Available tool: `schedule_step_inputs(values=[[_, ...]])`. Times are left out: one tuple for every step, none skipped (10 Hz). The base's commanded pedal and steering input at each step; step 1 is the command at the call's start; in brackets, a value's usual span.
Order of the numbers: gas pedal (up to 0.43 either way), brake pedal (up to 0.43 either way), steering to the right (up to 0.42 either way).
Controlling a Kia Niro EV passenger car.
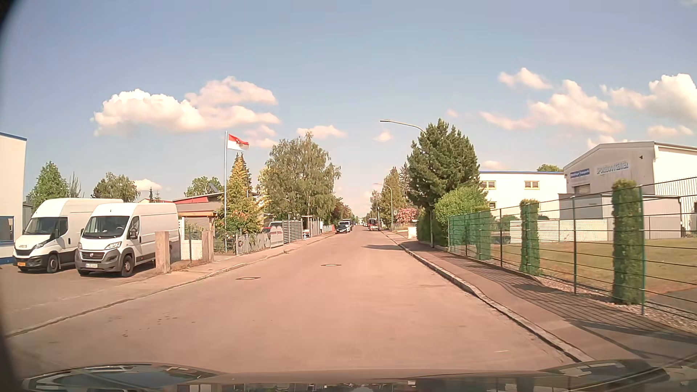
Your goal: Follow the waypoints while adhering to traffic rules and regulations
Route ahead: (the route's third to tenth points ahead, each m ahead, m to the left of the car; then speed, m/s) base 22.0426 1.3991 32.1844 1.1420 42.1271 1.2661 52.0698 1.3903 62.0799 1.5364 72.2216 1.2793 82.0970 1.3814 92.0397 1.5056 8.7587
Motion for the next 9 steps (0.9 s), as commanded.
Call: schedule_step_inputs(values=[[0.169, 0.012, -0.01], [0.157, 0.018, -0.007], [0.138, 0.012, -0.003], [0.11, 0.012, -0.001], [0.079, 0.018, -0.001], [0.067, 0.012, -0.001], [0.067, 0.012, -0.002], [0.067, 0.012, -0.002], [0.067, 0.018, -0.002]])
